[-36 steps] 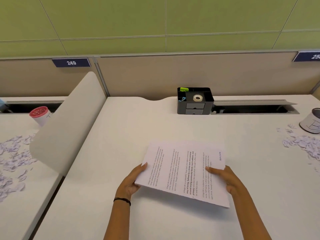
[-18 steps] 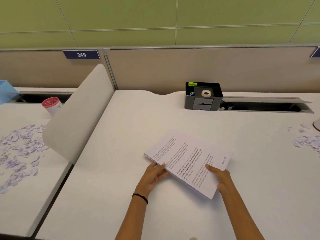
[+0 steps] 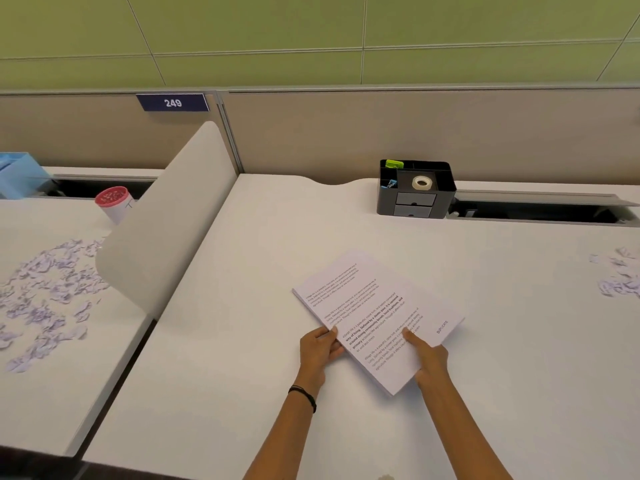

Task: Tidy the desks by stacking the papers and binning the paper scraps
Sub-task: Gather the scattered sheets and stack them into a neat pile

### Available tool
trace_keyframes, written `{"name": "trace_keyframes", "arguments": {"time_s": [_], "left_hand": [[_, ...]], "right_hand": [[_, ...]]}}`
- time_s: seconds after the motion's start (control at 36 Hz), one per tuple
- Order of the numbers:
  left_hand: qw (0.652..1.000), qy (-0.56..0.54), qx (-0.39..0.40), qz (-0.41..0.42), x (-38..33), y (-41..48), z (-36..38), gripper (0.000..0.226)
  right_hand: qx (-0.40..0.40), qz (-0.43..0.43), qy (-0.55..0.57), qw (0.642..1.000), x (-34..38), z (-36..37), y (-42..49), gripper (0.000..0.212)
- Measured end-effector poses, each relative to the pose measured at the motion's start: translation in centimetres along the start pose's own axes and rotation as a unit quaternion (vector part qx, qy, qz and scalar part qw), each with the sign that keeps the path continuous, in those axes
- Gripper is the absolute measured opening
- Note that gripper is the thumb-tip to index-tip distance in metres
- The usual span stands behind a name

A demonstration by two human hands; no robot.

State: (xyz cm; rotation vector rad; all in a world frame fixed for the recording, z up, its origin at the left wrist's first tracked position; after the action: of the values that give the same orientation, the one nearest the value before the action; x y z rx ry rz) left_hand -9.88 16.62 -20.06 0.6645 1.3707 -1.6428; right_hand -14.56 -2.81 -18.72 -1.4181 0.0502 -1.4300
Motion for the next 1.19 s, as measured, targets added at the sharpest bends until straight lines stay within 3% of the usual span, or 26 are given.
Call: {"name": "trace_keyframes", "arguments": {"time_s": [0.31,0.56,0.67,0.89,1.0,1.19], "left_hand": [[0.998,-0.001,-0.049,0.026,-0.5,0.5,-0.9,0.009],[0.999,0.028,-0.02,0.018,-1.7,1.0,-2.6,0.011],[0.998,0.061,-0.01,0.017,-2.4,1.5,-4.0,0.014],[0.993,0.114,0.021,0.003,-4.2,2.2,-6.8,0.01],[0.989,0.143,0.033,-0.017,-5.1,2.5,-8.5,0.014],[0.978,0.2,0.054,-0.021,-6.6,2.9,-11.7,0.013]], "right_hand": [[-0.017,0.017,-0.013,1.0,-0.6,0.3,-0.4,0.049],[-0.075,0.015,0.016,0.997,1.0,-1.0,0.1,0.013],[-0.085,0.018,-0.008,0.996,1.8,-1.3,0.4,0.012],[-0.029,-0.014,-0.182,0.983,2.0,-0.5,0.8,0.012],[0.033,-0.038,-0.298,0.953,1.8,0.7,0.6,0.023],[0.107,-0.014,-0.406,0.908,0.4,4.0,0.4,0.011]]}}
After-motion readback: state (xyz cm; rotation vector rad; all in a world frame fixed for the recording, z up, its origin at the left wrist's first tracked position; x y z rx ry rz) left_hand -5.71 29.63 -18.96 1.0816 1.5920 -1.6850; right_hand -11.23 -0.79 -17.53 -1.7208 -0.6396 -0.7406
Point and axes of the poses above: each hand's wrist, its own y-axis towards the middle knuckle, its own z-axis out of the palm, x = y × z, the point moved 3 cm from there along y, towards the middle knuckle, and after that the axes turned 3 degrees about z, right-handed, at the moved point
